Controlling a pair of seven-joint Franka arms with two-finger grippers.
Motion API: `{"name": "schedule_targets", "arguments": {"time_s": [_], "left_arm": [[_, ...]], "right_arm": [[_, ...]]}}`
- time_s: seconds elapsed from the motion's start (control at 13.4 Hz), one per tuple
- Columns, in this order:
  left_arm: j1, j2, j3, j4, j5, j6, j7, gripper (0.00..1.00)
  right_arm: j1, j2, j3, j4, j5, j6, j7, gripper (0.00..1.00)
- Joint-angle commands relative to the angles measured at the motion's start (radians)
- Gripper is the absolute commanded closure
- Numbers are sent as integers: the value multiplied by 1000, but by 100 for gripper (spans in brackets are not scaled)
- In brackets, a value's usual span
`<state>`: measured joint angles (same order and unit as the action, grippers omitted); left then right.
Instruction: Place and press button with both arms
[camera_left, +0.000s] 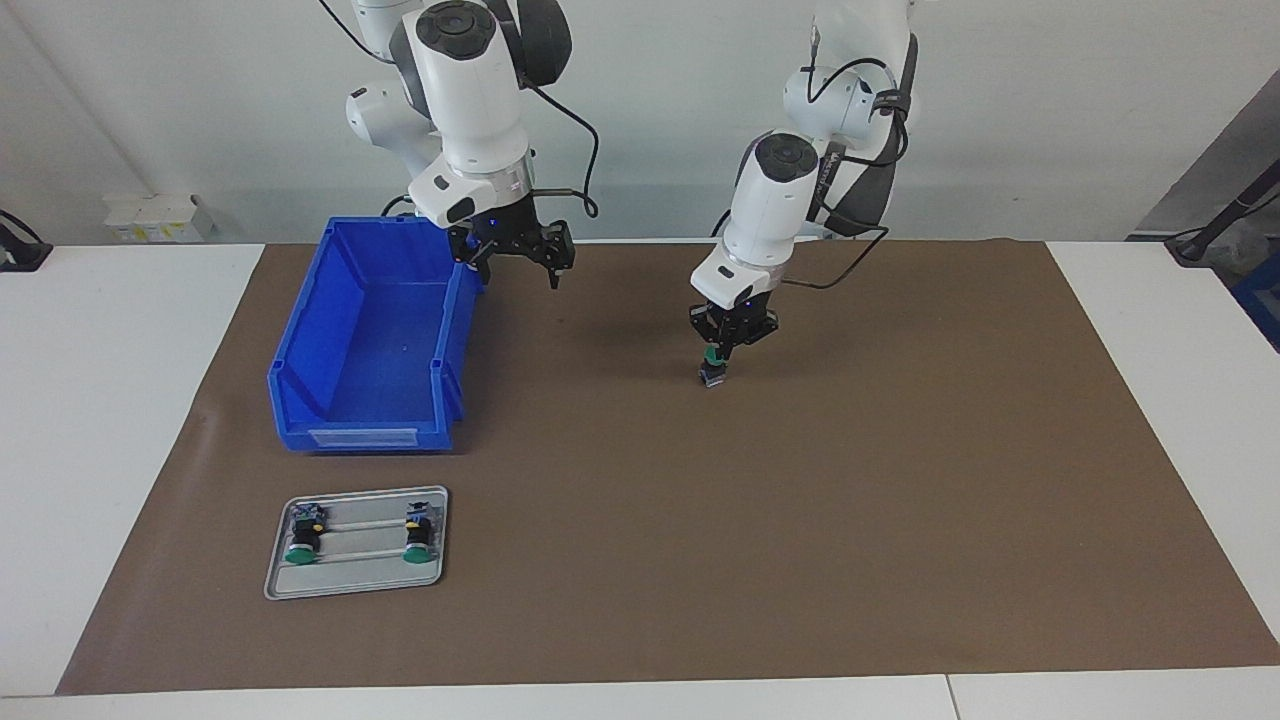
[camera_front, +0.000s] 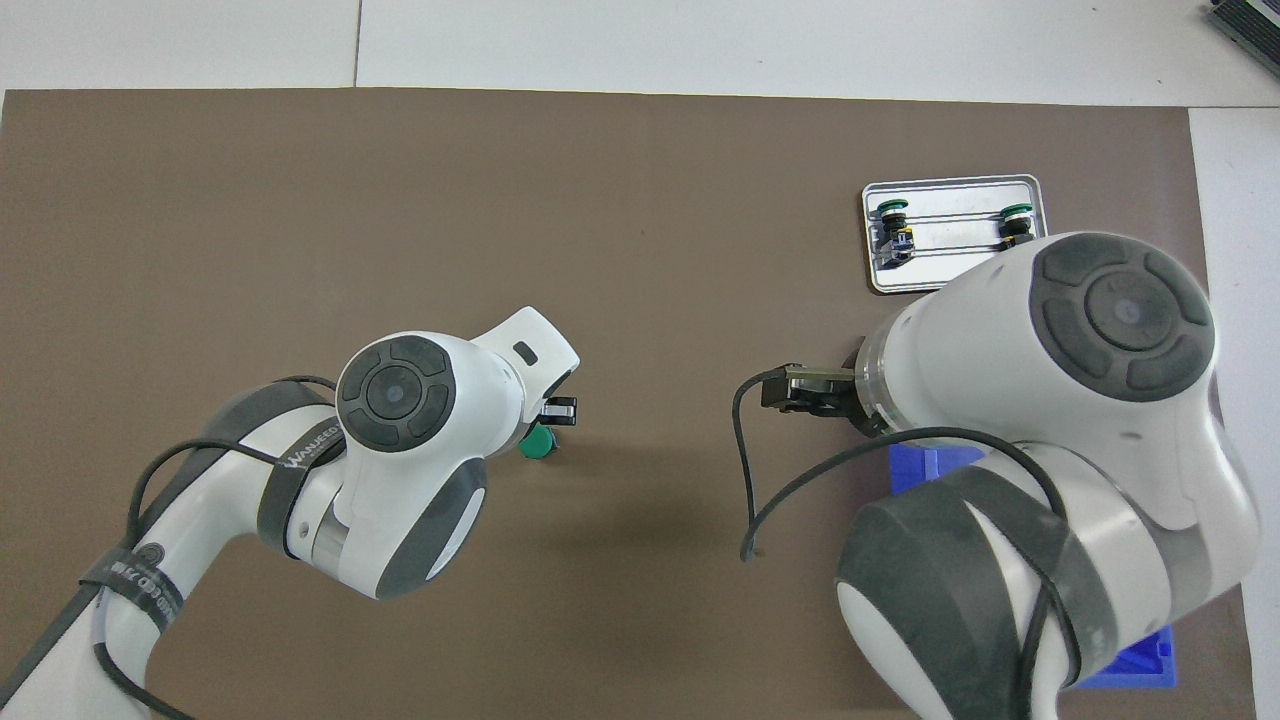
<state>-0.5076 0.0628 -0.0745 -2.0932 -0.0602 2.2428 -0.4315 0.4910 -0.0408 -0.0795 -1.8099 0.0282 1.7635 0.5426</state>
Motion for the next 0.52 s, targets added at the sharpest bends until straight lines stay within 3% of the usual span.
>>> {"name": "schedule_targets", "arguments": {"time_s": [0.0,0.45], "left_arm": [[-20,-24,13,-39,23,23,-21,98],[-32,-34,13,-87,23,29,-23,100]], "right_arm": [[-8,-24,3,-25,16,-4,-23,0],[-8,-27,3,-29,16,-4,-21,0]]}}
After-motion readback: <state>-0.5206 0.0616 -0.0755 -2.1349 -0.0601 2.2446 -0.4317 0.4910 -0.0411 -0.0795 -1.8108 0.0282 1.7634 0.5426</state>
